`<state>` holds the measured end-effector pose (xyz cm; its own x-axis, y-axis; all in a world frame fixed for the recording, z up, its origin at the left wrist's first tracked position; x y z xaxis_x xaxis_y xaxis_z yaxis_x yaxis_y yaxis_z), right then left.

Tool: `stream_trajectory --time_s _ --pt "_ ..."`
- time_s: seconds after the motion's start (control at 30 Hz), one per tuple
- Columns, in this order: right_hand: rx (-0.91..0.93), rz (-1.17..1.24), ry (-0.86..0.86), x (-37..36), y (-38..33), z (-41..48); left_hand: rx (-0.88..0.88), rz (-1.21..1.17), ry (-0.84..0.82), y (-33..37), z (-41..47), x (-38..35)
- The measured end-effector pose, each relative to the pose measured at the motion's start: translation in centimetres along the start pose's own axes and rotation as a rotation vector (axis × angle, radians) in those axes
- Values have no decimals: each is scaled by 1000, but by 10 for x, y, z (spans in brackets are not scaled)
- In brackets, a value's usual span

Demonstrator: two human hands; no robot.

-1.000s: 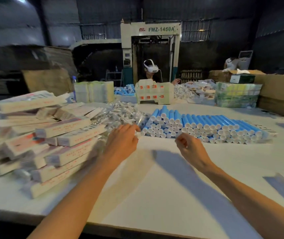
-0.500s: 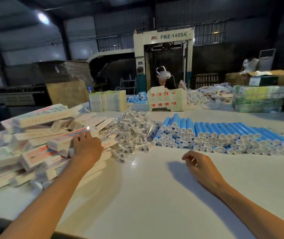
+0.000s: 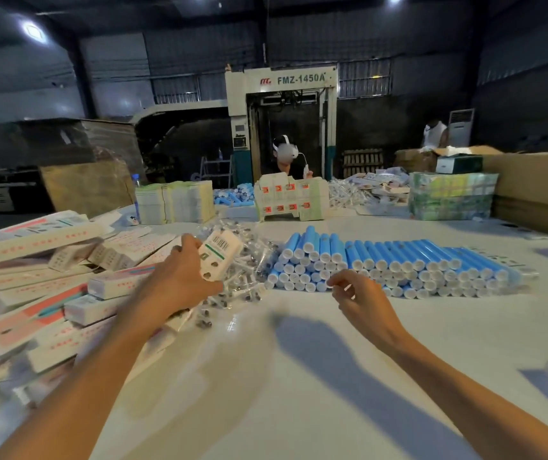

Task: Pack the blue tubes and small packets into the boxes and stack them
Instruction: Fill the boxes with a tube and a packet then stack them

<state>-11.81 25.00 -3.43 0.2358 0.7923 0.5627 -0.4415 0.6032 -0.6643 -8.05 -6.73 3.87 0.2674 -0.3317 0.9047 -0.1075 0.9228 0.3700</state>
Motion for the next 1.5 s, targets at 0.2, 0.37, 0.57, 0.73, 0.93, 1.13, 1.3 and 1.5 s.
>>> stream_trajectory --time_s 0.2,0.37,0.57,0.73,0.93,1.13,1.3,1.5 --pt "-113 -69 69 5 -10 96 -91 -811 -14 40 -4 -44" --pt "-170 -304 -50 -30 -13 163 -18 -1331 -200 52 -13 -105" --pt "-272 -536 -204 -66 0 184 76 -1583 -297 49 -13 -142" --pt "-335 -361 -94 -53 -9 180 -13 -1553 -260 44 -8 -140" --pt "-310 309 72 -15 -22 123 -116 -1342 -250 47 -12 -134" --pt "-168 697 125 28 -56 61 -225 -1322 -310 68 -28 -126" --pt "35 1017 104 45 -91 51 -257 -1310 -301 77 -40 -118" --pt "43 1111 50 28 -103 54 -287 -1295 -295 80 -43 -115"
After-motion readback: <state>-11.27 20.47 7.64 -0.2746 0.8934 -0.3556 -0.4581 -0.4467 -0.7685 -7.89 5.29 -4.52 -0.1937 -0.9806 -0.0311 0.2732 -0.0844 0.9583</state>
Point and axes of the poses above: each hand's wrist, its own z-axis towards the middle knuckle, its own x-axis out of the back of the hand, y = z × x, the point moved 7 cm from there along z, towards the middle knuckle, and after that the axes turned 1 degree about -y, right-handed, at the moved point
